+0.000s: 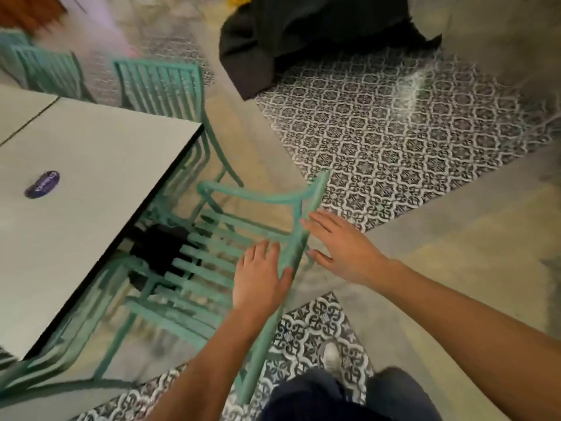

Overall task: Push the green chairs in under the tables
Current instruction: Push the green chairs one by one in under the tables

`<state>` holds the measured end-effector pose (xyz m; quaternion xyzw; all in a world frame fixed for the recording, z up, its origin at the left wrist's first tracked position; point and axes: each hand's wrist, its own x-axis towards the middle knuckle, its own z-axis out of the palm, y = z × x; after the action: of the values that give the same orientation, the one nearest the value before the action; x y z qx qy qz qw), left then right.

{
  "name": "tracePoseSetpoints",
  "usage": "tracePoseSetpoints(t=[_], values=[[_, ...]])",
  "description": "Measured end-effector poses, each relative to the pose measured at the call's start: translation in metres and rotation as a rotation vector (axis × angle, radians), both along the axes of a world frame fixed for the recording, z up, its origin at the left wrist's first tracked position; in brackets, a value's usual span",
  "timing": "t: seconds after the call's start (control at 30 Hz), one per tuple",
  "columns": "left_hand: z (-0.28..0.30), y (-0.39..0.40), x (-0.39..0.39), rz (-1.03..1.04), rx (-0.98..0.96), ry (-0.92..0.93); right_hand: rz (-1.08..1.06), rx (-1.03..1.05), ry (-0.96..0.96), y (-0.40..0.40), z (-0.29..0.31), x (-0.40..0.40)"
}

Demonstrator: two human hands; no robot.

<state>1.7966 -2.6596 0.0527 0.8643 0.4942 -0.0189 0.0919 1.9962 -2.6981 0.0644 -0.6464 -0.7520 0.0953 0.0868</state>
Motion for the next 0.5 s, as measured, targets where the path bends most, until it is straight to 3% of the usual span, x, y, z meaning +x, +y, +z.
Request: tracePoseSetpoints(t=[0.3, 0.5], values=[[-0.017, 0.002, 0.016, 0.360, -0.147, 0.060, 0.432, -0.261, -0.039, 0.101, -0.035, 0.033], [-0.040, -0.033, 0.033, 0.775, -0.287, 0.007, 0.680, -0.360, -0.181, 0.163, -0.057, 0.078]])
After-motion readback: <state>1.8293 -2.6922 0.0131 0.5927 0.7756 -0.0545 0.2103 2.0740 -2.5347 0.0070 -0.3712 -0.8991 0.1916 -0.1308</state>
